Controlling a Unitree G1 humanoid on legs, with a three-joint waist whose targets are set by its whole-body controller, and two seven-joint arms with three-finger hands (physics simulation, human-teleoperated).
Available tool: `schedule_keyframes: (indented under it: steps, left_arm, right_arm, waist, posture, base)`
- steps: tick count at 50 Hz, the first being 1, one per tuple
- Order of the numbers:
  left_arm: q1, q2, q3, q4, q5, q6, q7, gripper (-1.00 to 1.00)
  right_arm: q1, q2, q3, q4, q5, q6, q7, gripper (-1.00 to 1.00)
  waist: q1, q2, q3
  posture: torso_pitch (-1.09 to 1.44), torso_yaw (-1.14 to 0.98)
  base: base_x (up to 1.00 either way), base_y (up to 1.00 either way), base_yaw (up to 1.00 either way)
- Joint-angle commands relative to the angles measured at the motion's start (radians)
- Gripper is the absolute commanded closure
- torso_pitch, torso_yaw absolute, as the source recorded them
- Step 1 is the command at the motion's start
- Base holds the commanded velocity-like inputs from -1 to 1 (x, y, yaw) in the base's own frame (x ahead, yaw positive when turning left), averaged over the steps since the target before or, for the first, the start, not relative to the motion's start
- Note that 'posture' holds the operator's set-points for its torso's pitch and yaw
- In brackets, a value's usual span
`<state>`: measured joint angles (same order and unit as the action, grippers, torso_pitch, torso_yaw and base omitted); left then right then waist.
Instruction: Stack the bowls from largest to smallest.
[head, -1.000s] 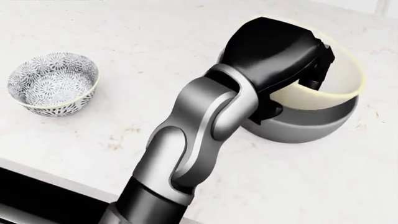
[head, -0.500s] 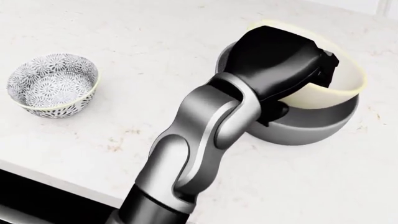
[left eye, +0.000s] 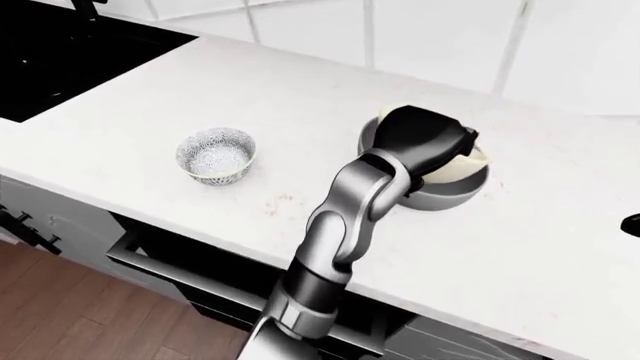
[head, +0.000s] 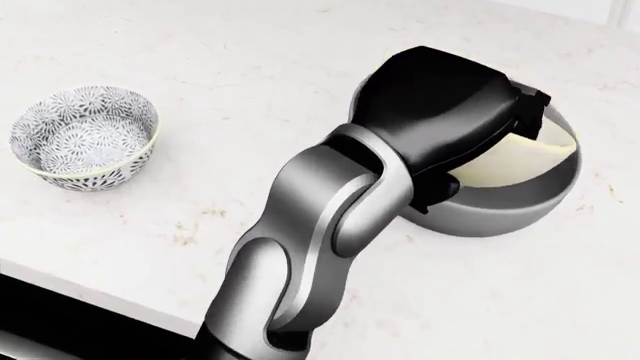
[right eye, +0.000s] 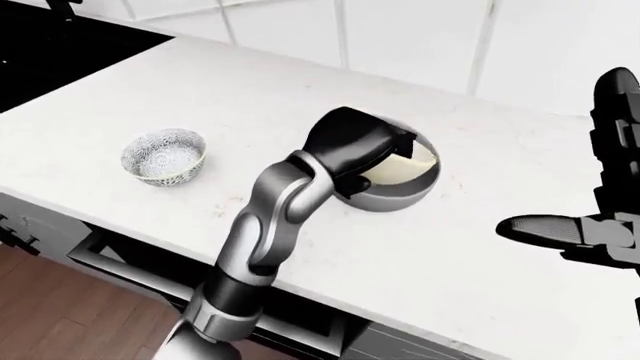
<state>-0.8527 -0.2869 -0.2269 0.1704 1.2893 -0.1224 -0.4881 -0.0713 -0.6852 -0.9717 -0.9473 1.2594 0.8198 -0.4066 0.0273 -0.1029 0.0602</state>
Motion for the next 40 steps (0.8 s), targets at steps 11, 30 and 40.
schedule_keyframes:
  steps: [11, 30, 40]
  left_arm:
    - [-0.046, -0.018, 0.006, -0.123, 0.000, 0.009, -0.045, -0.20]
    - [-0.111, 0.101, 0.082, -0.365, -0.126, 0.127, -0.249, -0.28]
    - [-0.073, 0.247, 0.161, -0.517, -0.262, 0.234, -0.337, -0.32]
  right_arm:
    - [0.009, -0.077, -0.087, -0.019, 0.119, -0.032, -0.067, -1.00]
    - [-0.031, -0.224, -0.079, -0.047, 0.323, -0.063, -0.274, -1.00]
    - [-0.069, -0.235, 0.000, -0.072, 0.323, -0.085, -0.326, -1.00]
  waist:
    - [0.002, -0.011, -0.019]
    - [0.004, -0.005, -0.008]
    - [0.003, 0.004, -0.004]
  posture:
    - [0.00, 0.00]
    - [0.00, 0.00]
    - [0.00, 0.00]
  base:
    - [0.00, 0.00, 0.00]
    - [0.00, 0.00, 0.00]
    - [0.00, 0.00, 0.00]
